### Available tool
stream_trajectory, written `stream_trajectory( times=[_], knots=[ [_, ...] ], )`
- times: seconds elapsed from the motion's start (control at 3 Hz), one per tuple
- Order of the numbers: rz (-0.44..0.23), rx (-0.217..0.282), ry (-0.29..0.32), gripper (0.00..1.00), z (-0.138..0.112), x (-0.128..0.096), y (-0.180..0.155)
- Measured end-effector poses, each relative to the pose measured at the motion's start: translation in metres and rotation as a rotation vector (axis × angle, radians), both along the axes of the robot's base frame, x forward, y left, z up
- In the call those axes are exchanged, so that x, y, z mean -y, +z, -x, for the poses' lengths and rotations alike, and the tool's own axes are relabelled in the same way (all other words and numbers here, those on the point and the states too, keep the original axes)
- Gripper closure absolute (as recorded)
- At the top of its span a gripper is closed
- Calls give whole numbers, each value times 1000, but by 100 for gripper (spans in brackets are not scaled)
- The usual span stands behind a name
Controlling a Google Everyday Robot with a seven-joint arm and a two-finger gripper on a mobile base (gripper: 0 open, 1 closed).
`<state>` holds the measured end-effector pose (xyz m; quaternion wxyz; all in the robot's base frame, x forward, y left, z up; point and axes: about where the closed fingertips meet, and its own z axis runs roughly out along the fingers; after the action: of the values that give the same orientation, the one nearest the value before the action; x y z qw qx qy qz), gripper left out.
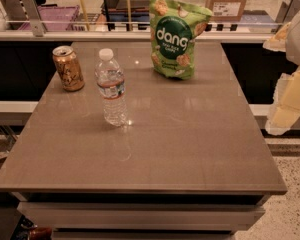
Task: Knock water bottle over
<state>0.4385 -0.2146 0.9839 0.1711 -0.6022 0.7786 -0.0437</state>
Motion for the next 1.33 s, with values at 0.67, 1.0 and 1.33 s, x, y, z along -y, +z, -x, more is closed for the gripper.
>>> stream_trajectory(
  times=[0.67,1.0,1.33],
  knots=[
    [-4,9,-21,0,1,0,4],
    [-87,40,-110,0,3,2,8],
    [-253,129,-176,0,-3,-2,18]
  ],
)
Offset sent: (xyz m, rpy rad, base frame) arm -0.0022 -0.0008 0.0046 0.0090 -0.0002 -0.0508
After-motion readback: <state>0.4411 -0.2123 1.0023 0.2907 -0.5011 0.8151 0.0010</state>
